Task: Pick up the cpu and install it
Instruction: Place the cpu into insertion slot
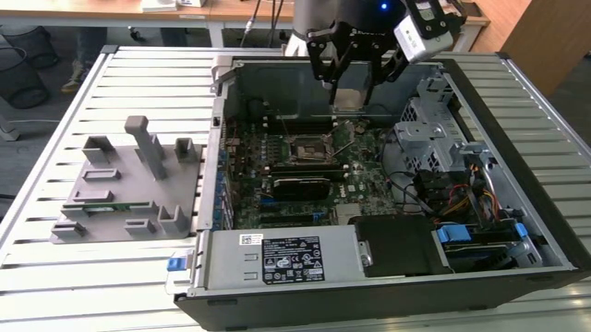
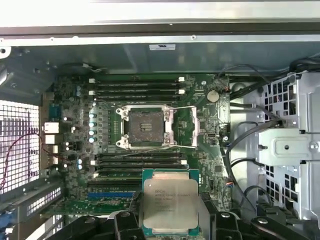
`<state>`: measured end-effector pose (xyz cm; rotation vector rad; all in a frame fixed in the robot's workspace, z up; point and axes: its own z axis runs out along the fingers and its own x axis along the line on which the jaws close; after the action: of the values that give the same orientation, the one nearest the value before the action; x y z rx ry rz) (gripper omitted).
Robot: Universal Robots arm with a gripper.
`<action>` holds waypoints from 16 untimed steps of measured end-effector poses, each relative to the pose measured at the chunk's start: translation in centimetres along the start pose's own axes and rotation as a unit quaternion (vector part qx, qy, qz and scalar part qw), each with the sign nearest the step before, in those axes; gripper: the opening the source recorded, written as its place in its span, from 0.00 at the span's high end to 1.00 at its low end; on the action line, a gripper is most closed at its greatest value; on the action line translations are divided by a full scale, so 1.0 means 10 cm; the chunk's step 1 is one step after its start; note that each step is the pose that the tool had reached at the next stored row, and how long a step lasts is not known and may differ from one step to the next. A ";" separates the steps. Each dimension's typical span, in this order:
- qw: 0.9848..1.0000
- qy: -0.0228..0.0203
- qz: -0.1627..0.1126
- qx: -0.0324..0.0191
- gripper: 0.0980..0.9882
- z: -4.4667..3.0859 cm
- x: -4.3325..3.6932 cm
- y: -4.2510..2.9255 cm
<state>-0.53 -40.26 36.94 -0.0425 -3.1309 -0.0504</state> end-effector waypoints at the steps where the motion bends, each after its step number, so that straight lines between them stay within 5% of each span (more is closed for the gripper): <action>1: 1.000 0.000 0.002 0.000 0.52 0.000 -0.007 0.000; 9: 0.998 -0.002 0.058 0.000 0.52 0.012 -0.008 0.007; 16: 0.994 -0.004 0.112 -0.001 0.52 0.022 -0.008 0.011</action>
<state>-0.45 -40.15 36.73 -0.3947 -3.1099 -0.0512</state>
